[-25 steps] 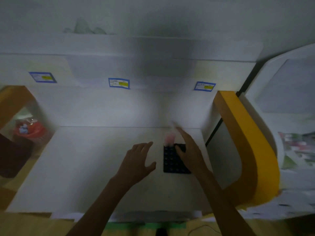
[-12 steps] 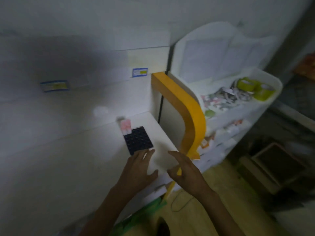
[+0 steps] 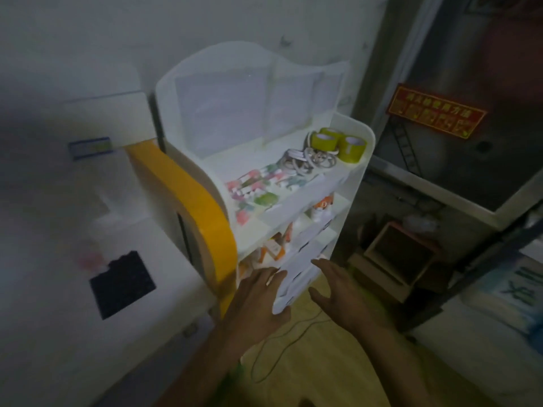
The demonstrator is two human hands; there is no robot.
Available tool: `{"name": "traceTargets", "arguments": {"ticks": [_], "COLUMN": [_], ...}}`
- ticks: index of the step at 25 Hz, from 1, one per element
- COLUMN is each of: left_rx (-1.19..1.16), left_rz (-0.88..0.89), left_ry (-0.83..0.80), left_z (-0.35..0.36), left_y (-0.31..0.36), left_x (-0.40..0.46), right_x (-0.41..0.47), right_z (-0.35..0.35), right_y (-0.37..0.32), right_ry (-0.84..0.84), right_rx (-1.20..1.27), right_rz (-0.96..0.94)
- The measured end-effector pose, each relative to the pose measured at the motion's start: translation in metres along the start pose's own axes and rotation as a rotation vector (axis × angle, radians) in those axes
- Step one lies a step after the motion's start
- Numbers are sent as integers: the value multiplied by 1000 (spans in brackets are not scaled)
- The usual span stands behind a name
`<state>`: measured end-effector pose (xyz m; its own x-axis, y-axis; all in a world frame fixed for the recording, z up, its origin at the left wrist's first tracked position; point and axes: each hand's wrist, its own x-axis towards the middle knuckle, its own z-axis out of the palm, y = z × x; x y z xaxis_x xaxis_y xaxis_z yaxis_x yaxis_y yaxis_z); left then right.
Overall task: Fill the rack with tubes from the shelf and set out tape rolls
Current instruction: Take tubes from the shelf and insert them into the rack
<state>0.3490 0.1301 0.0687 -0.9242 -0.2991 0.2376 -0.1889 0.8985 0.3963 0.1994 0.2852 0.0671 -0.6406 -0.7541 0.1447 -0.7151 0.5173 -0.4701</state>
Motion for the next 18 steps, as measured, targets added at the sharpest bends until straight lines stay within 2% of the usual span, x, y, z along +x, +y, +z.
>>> {"name": "traceTargets", "arguments": {"ticks": [3,7,9,12,14,18], "left_rx": [29,62,77,99,112,106], "left_rz": [-67,-199,-249,-302,-343,-447], "left_ry": [-17,-27,23,56,159,115], "left_z": [25,50,48,37,26,37], "left_y": [15,26,30,32,27,-36], "left_x": [61,134,164,196,211,236], "right_x": [40,101,134,185,220,292], "right_z": [-27,-53,-54,-48,-37,-7], "right_y": [51,109,132,149,151,140], "right_ry": [10,-61,-87,-134,-176,-213], "right_rx": [-13,55,55,65,73,101], "right_rz": [-45,-97,-134,-193,-250,-394]}}
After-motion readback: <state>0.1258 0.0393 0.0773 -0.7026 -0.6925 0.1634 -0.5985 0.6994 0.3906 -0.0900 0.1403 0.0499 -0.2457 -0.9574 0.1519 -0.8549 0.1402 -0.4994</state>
